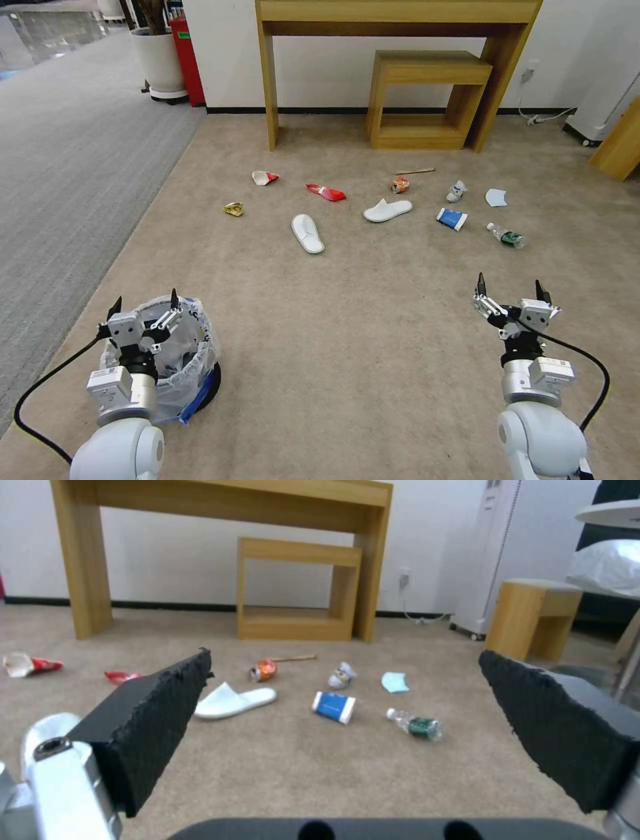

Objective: Pick up the trash bin and place the garbage on the floor into it.

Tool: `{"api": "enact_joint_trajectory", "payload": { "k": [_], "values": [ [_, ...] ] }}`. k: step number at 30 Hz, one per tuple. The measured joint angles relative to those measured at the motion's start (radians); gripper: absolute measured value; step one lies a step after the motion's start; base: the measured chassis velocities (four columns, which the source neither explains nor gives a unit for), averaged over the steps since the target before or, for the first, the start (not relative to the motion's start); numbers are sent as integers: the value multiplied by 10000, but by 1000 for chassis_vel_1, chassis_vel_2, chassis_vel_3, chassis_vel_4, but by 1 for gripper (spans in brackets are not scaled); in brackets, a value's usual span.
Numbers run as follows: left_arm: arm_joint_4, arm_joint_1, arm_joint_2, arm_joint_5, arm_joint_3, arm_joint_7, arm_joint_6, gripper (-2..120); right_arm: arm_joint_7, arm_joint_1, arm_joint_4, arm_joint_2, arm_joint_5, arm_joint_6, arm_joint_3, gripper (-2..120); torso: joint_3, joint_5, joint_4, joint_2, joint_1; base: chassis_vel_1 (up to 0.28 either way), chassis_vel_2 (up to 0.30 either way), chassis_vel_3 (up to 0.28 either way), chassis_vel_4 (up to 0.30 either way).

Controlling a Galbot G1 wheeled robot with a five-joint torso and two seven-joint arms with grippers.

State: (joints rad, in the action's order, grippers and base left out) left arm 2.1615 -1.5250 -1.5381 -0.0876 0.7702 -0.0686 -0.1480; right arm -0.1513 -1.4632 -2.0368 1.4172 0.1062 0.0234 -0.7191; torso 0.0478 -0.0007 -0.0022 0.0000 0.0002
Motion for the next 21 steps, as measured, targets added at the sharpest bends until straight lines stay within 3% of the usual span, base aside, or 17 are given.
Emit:
{"api": "enact_joint_trajectory", "payload": {
  "k": [21],
  "values": [
    [62, -85, -47, 93, -12, -2, 81, 100, -14, -44, -31, 16, -22, -2, -18, 100, 0, 0, 0, 0, 0, 0, 0, 0, 0]
  ]
}}
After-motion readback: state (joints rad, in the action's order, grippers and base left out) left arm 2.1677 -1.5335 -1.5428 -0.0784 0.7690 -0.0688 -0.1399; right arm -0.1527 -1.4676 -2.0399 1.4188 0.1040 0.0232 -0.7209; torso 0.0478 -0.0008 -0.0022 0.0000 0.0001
